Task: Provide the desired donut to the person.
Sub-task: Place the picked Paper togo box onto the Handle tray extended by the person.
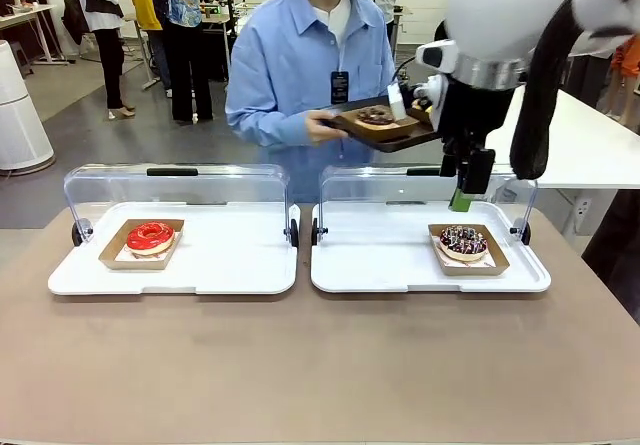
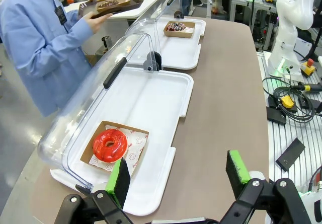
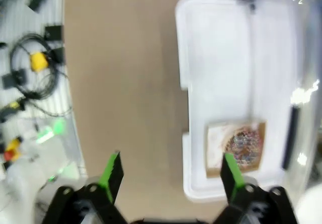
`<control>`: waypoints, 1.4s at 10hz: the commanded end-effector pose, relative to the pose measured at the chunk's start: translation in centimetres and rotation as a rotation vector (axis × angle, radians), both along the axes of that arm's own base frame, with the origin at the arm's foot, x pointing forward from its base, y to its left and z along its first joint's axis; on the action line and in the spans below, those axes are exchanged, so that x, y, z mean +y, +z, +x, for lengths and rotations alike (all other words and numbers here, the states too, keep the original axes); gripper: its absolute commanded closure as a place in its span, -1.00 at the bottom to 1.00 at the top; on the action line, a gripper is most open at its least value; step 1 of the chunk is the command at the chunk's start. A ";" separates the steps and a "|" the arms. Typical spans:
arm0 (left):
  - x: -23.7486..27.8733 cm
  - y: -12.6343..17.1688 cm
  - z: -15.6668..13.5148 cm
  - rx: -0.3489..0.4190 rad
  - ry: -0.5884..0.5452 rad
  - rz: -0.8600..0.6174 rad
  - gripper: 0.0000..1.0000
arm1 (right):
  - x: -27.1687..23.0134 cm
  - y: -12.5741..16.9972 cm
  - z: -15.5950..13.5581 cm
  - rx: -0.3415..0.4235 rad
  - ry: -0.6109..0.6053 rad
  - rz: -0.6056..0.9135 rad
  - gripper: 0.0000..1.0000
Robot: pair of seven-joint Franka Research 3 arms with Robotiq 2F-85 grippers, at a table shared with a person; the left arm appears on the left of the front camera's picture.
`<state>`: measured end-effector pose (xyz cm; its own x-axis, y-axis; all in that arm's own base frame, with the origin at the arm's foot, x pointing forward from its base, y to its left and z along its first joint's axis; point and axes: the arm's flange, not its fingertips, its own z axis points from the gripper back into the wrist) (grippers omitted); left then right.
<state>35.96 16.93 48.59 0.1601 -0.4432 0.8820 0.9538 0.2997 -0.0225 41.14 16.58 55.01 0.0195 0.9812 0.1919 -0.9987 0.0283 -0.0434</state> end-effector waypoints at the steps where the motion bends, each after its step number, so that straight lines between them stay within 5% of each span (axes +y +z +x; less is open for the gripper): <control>1: 0.0 0.1 -0.1 -0.017 0.004 -0.021 -1.00 | -7.3 -1.3 -1.1 0.051 0.057 0.373 -1.00; 6: 0.0 0.1 -0.1 -0.017 0.004 -0.021 -1.00 | -22.0 -4.8 -3.2 -0.076 -0.107 0.935 -1.00; 14: 0.0 0.1 -0.1 -0.017 0.004 -0.021 -1.00 | -28.7 -6.1 -1.9 0.085 -0.181 0.884 -1.00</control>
